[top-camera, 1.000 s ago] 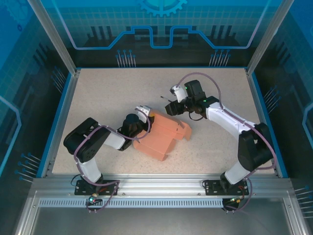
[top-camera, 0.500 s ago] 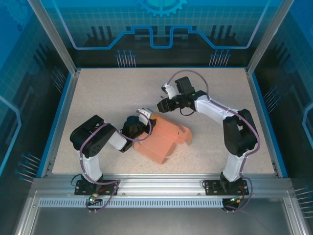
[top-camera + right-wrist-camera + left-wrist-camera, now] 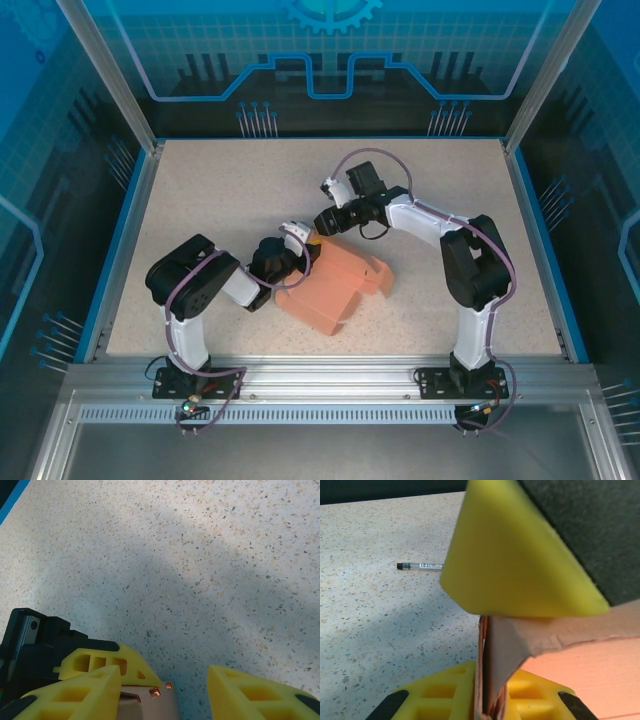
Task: Fold the paper box
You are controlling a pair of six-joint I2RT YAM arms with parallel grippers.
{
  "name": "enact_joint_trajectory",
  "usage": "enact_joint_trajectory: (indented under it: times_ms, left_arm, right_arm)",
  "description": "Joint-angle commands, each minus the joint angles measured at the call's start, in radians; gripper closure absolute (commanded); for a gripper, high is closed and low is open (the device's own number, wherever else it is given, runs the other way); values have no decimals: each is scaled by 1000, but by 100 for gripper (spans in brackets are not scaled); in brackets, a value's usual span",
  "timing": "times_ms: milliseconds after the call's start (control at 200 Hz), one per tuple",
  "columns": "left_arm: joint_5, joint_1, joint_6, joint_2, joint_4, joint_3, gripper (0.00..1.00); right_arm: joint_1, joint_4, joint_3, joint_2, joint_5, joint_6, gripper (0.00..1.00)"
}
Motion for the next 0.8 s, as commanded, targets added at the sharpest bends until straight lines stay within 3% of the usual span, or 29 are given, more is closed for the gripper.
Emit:
enact_joint_trajectory:
  times_ms: [0,795]
  left_arm:
    - [21,-8,23,13,8,-8,83]
    - [17,-8,29,7,3,-10,78]
  right_arm:
    - [16,-20,6,23,-12,1,51]
    - [54,-26,-49,34,129,-17,52]
